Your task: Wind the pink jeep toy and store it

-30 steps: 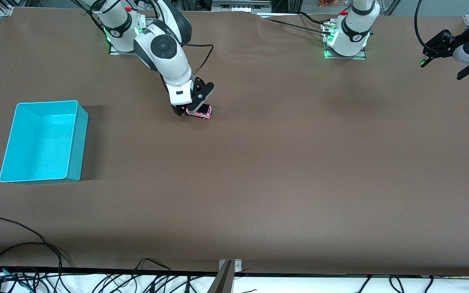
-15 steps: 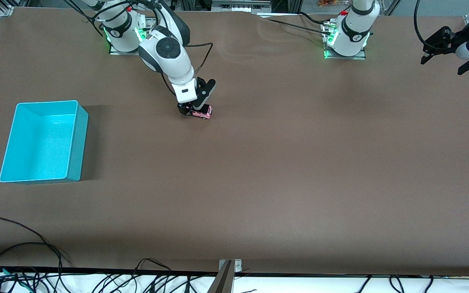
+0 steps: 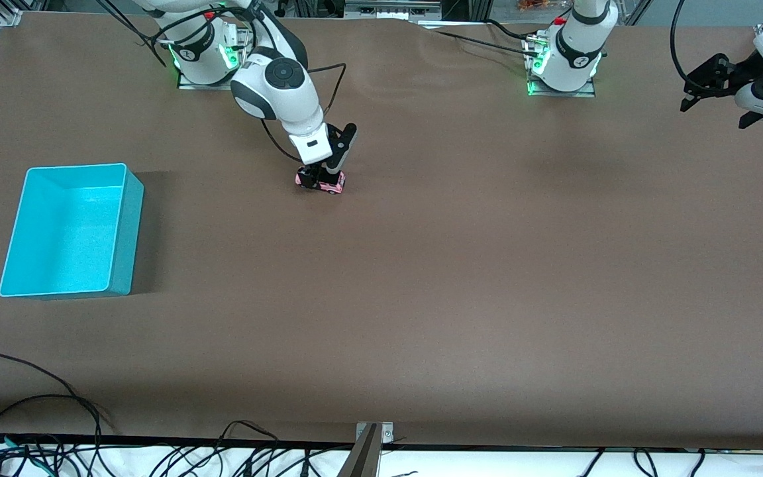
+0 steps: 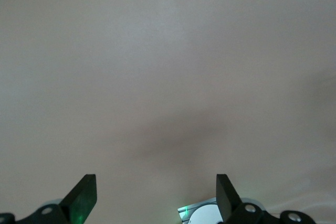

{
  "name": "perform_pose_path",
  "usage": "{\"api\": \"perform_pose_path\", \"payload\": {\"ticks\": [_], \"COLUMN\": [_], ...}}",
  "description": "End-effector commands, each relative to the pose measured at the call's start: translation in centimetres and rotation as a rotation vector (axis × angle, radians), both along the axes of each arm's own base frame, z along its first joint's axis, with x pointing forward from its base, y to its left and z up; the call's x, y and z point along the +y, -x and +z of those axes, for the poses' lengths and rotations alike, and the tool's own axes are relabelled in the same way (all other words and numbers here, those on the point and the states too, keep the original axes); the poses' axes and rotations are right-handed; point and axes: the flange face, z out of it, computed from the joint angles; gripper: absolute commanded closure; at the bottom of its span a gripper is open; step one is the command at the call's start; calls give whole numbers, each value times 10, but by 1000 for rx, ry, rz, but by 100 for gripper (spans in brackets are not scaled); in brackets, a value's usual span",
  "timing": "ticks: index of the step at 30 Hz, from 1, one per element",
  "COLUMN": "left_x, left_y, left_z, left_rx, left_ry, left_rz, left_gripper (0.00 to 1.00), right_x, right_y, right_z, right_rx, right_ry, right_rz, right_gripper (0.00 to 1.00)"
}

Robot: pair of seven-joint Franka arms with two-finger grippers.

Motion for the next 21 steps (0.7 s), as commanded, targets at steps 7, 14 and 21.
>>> {"api": "perform_pose_path", "payload": {"ticks": [7, 14, 21], "left_x": [8, 28, 34], "left_y": [-10, -20, -32], "left_z": [-3, 15, 15], "left_rx": [23, -16, -20], "left_ry": [-23, -18, -9], "left_rz": [21, 56, 76], "left_gripper": [0, 0, 0], "right_x": [-5, -14, -13], "right_y": [-2, -8, -10], "right_z": [-13, -23, -21], "right_rx": [-35, -42, -47], "right_ry": [6, -11, -13], "right_rz": [60, 66, 64], "right_gripper": [6, 21, 42]}}
